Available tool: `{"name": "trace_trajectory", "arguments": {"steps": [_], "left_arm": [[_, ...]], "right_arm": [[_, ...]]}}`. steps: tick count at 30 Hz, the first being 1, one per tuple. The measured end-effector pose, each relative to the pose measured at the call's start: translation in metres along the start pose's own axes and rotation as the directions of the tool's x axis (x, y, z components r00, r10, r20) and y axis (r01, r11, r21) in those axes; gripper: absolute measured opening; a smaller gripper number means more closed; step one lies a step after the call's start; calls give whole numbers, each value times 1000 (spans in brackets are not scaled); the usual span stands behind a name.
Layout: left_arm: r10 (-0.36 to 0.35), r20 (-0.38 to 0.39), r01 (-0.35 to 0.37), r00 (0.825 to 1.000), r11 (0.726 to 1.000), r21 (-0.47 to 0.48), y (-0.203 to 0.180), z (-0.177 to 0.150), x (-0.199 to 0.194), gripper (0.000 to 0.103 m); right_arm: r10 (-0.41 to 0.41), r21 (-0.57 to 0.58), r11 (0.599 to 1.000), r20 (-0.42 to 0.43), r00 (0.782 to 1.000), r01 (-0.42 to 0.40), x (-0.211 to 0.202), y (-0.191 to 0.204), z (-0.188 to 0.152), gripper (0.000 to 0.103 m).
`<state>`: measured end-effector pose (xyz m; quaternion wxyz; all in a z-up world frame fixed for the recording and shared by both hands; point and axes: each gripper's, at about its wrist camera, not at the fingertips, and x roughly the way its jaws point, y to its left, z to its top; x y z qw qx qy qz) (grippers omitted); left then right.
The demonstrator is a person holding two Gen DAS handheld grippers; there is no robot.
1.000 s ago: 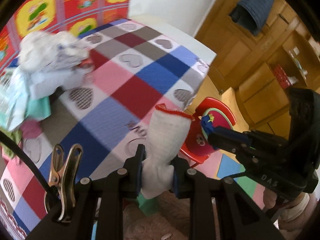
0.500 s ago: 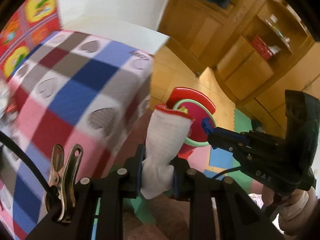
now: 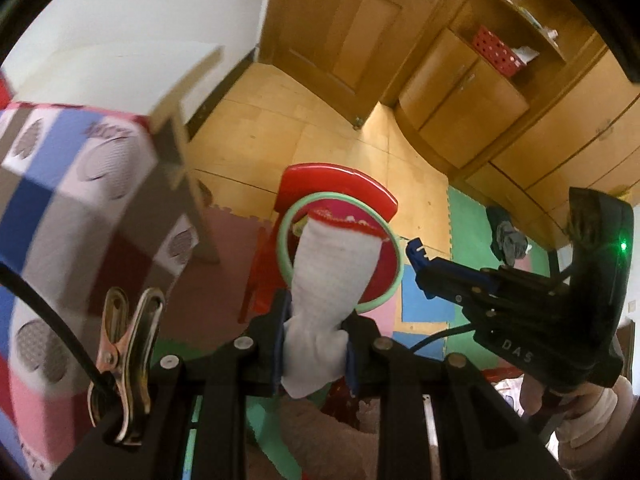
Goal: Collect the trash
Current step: 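Carry the sock in the left gripper and blue clip in the right over the bucket, then open both grippers to drop the sock and blue clip into the bucket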
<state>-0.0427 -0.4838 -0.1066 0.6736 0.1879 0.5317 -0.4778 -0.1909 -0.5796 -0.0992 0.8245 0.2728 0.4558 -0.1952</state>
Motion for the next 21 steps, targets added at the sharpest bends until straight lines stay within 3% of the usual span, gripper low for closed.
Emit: {"name": "trace_trajectory", "arguments": {"steps": [9,21], "left_arm": [[-30,-77,32,997,999,28,-35,27,83,24],[-47,-175,54,983,998,39,-63,37,171,24]], "right_arm": [[-58,76,995,-27,998,60,39,-60,-1,16],[-98,143,984,-70,993,108,79,-108,-10,16]]}}
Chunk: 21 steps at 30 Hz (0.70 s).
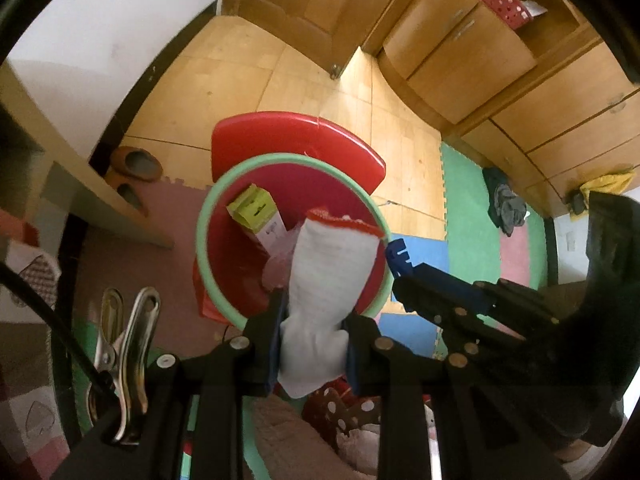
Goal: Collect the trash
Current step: 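Open both grippers to drop the sock and blue clip into the bucket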
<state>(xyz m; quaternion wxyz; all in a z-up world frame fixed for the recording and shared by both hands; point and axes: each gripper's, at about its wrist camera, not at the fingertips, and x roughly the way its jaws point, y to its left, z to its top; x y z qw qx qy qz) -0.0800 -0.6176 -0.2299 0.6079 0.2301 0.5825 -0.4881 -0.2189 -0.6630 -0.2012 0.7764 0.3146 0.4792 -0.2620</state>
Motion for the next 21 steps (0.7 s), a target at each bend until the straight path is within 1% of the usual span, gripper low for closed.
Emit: {"name": "trace_trajectory", "arguments": {"steps": [5,7,10,13,14,16,21], "left_arm": [[14,-21,-14,1000,1000,21,-7,10,16,24],[20,-23,-20,1000,1000,22,-8,11,17,24],[35,-33,-34,999,999,21,-10,17,22,30],[49,-44,-48,998,999,18,-11,18,25,39],[53,-49,-53,997,998,18,-10,19,26,42],[56,-51,-55,997,998,17,-9,20,27,44],[73,-51,-72,996,997,17,-9,21,24,45]], "right_arm": [[-11,22,1000,-10,1000,12,7,-12,3,16],[-16,26,1000,-13,1000,17,9,-15,4,16],[-17,27,999,-16,1000,17,13,-18,6,16],[-13,35,999,-21,1000,14,14,-22,7,16],[-13,38,999,-22,1000,14,15,-23,8,18],[-11,46,999,-25,1000,12,15,-25,9,22],[-6,45,999,-28,1000,7,13,-25,11,23]]}}
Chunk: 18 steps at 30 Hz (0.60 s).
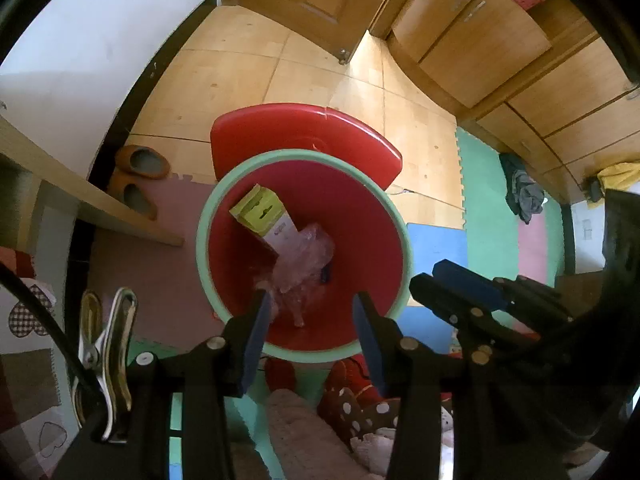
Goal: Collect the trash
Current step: 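Open both grippers to drop the sock and blue clip into the bucket, then move both tools back over the trash pile on the bed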
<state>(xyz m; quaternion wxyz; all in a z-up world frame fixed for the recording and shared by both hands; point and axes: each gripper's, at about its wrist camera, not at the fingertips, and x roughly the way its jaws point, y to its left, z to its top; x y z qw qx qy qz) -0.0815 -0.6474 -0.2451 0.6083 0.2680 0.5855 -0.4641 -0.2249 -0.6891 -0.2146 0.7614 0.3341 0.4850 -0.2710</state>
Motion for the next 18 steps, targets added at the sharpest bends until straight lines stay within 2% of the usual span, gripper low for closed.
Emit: {"name": "trace_trajectory", "arguments": {"steps": [10,18], "left_arm": [[21,14,-20,1000,999,-40,5,-6,-16,45],[28,40,-25,999,998,-62,4,-17,-44,45]], "right_arm": [[-4,-37,999,12,1000,4,-9,10,-4,28],[-12,-60,998,41,999,14,-31,21,-7,31]]}}
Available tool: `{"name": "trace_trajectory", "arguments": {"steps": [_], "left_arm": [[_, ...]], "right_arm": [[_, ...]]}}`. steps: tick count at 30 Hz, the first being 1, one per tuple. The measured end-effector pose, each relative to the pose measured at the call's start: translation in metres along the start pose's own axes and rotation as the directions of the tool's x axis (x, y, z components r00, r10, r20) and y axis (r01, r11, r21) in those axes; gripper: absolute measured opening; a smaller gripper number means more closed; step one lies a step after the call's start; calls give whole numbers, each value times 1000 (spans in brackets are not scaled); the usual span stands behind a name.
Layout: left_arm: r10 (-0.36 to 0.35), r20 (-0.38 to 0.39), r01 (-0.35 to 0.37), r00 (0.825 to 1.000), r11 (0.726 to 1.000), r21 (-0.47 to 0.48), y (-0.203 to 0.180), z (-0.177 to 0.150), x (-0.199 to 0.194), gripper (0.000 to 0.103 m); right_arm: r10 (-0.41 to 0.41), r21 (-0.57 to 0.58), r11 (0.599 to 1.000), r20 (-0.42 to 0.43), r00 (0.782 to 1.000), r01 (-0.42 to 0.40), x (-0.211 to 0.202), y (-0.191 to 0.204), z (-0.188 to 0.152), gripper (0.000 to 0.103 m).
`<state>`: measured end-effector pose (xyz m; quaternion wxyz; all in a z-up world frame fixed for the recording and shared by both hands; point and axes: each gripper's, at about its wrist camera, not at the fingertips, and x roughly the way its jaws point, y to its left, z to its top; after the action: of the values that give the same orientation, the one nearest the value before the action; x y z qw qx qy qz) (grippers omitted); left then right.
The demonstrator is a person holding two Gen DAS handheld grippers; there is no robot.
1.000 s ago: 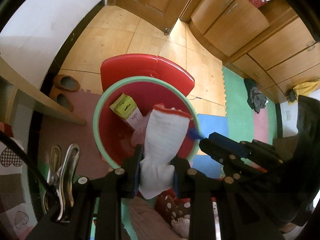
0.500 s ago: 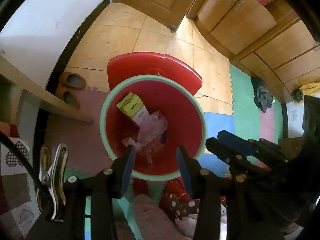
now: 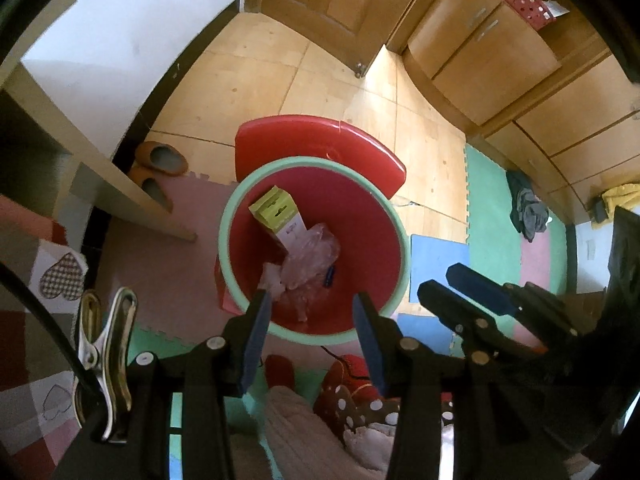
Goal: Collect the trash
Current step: 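Move both tools back over the trash pile on the bed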
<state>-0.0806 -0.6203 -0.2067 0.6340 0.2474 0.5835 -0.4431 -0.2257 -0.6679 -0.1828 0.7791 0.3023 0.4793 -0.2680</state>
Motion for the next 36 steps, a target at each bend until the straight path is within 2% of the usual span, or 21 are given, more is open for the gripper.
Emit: {"name": "trace_trajectory", "arguments": {"steps": [7,10,14,24,36], "left_arm": [[-2,39,2,999,1000,-6,2,-10,-34,45],[36,58,-35,998,999,-21,6,-17,-53,45],[42,74,-39,996,998,-44,15,-25,-76,45],[69,140,-57,988,994,-94,45,-56,-139,45],[136,214,-92,967,974,-206,99,-109,-215,45]], "right_arm": [[26,4,1000,31,999,-26,-27,10,-2,31],[31,-15,999,48,998,-31,-38,20,-3,31],[52,-39,998,73,996,-49,-54,38,-2,31],[111,-119,988,132,985,-96,-94,97,-8,31],[191,-246,958,168,967,-147,-130,179,-22,32]]}}
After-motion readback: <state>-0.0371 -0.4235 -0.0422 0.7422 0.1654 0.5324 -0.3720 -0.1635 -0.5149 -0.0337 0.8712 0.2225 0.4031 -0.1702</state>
